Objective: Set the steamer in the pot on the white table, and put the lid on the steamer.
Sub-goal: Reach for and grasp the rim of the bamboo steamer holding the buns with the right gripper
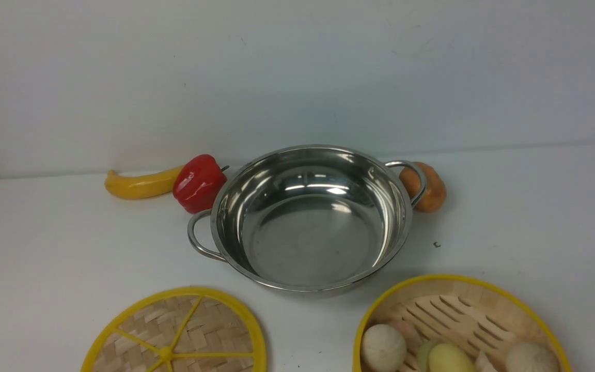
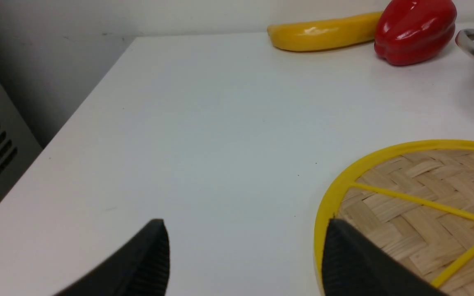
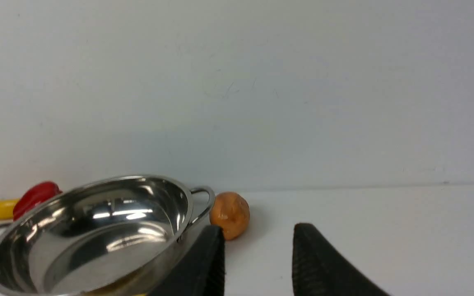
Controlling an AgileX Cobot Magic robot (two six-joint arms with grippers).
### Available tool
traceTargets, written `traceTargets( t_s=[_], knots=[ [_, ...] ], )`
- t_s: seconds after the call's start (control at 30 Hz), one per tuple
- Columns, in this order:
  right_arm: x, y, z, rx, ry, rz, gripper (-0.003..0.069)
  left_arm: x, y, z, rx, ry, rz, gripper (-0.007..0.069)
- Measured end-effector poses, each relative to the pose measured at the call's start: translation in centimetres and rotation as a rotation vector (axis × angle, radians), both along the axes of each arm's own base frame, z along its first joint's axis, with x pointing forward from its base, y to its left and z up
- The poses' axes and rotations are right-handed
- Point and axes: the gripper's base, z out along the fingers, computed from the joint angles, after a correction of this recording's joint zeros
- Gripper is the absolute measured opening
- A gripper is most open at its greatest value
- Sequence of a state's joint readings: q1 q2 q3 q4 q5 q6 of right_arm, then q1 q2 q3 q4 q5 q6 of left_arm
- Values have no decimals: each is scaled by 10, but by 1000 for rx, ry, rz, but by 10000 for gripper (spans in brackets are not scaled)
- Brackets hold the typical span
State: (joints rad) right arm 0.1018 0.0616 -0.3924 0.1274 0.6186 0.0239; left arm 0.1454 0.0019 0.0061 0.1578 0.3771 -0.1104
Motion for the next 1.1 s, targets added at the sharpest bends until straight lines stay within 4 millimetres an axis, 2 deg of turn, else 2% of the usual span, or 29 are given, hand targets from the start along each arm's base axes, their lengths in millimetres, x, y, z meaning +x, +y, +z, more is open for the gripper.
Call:
traceTargets(
  t_s=[0.17,0.3,0.7,0.83,0.93,1.0,1.03,1.1],
  knots=[
    [0,0,26,-20,34,-3,249,0,0,0,0,0,0,461],
    [9,0,35,12,14,-9,249,0,0,0,0,0,0,461],
    [48,7,30,73,160,6,249,0,0,0,0,0,0,461],
    [68,14,23,92,319,48,249,0,0,0,0,0,0,461],
    [88,21,11,-53,547,142,249,0,0,0,0,0,0,461],
    [100,24,8,-163,646,218,249,0,0,0,0,0,0,461],
    [101,24,7,-164,662,221,249,0,0,0,0,0,0,461],
    [120,28,6,-269,746,309,249,0,0,0,0,0,0,461]
  ],
)
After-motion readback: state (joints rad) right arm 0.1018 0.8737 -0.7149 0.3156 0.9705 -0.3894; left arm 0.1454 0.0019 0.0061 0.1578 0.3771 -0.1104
